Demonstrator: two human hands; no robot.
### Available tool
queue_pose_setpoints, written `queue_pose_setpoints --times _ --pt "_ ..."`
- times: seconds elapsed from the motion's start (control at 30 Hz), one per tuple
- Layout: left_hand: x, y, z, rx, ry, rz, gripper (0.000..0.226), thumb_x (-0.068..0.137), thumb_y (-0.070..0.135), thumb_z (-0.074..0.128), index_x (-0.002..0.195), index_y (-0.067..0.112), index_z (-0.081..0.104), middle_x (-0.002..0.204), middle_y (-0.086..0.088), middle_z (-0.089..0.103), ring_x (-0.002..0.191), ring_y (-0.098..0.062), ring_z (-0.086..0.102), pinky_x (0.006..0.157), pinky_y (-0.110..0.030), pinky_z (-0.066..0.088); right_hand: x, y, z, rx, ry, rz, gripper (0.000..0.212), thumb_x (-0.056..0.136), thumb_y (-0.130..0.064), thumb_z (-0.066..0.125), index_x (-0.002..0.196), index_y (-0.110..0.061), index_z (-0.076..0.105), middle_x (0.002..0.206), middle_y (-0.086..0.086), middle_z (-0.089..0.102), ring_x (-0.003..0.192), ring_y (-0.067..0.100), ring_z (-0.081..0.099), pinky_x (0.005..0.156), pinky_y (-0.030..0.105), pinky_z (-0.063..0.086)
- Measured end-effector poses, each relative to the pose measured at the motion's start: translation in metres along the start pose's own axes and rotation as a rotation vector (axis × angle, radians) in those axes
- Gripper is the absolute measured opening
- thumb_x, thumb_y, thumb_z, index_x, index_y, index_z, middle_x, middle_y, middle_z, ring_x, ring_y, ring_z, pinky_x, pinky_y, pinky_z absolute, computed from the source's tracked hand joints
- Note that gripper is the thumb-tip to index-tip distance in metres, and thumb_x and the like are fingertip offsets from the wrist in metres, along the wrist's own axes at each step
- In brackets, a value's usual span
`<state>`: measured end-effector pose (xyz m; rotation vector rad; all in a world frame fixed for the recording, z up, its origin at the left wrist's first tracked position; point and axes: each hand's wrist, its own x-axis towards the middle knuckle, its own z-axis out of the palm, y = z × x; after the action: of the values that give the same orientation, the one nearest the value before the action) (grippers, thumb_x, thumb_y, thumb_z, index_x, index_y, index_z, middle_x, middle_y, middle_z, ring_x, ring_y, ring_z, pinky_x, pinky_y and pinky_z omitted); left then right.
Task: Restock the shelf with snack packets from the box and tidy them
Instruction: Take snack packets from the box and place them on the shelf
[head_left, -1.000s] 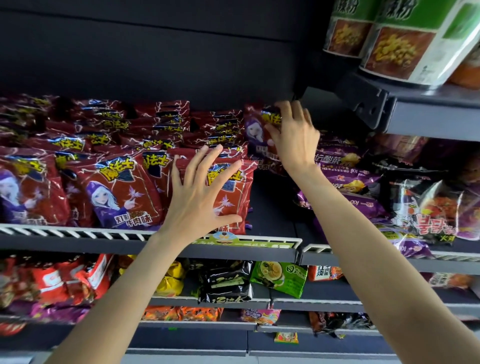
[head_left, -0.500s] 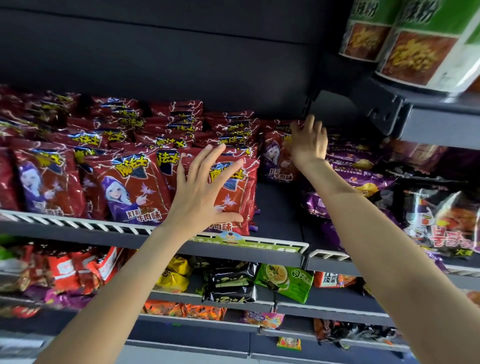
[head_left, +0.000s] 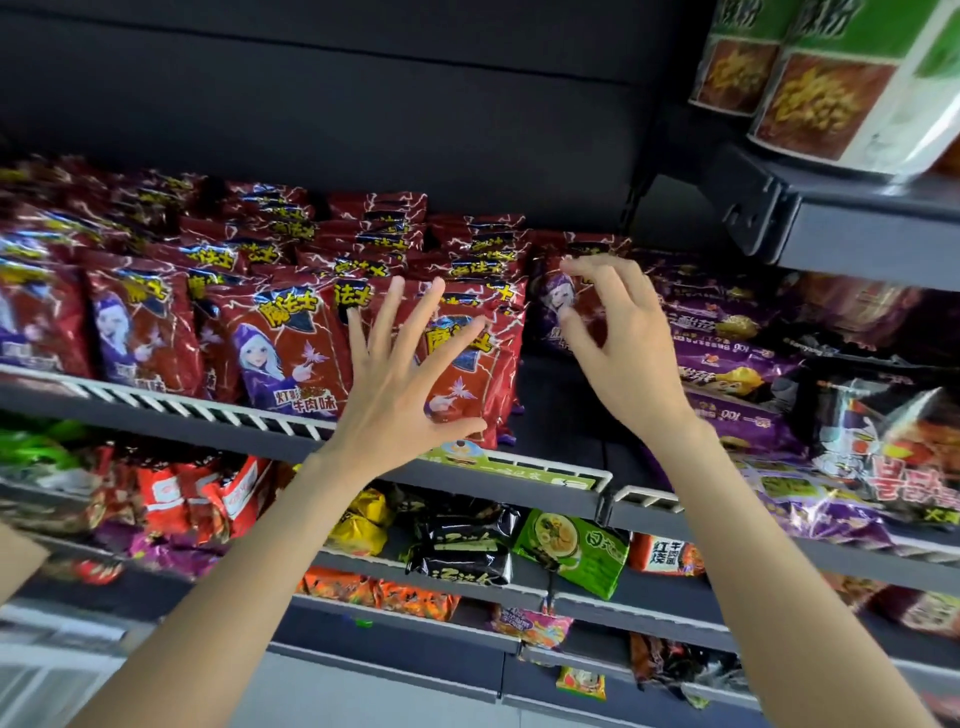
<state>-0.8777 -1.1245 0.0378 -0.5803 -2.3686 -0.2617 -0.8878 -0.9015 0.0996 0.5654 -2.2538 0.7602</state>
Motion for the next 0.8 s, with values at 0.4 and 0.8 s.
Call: queue_pose_setpoints --times 0.4,0.8 --pt "-0.071 -0.037 -0.082 -0.37 0.312 -0.449 0.02 0.092 0.026 0.055 0.108 0.019 0.065 0.097 0.01 0.069 0.088 -0.006 0.064 0.079 -0.026 0.05 -0.041 -0.124 0.055 0.191 0.088 -0.306 0.017 0.093 -0.007 0.054 0.104 -0.004 0.067 0.095 0.006 0.066 0.087 0.022 0.058 0.077 0.03 0.044" --pt "-0.35 -0.189 -0.268 -0.084 -0.08 -1.089 0.043 0.085 0.059 0.05 0.089 0.022 0.071 0.069 0.012 0.064 0.073 -0.013 0.06 0.07 -0.009 0.041 -0.078 -0.356 0.276 0.229 -0.848 -0.382 0.018 0.092 -0.034 0.052 0.104 -0.027 0.063 0.094 -0.002 0.069 0.09 0.027 0.064 0.068 0.038 0.05"
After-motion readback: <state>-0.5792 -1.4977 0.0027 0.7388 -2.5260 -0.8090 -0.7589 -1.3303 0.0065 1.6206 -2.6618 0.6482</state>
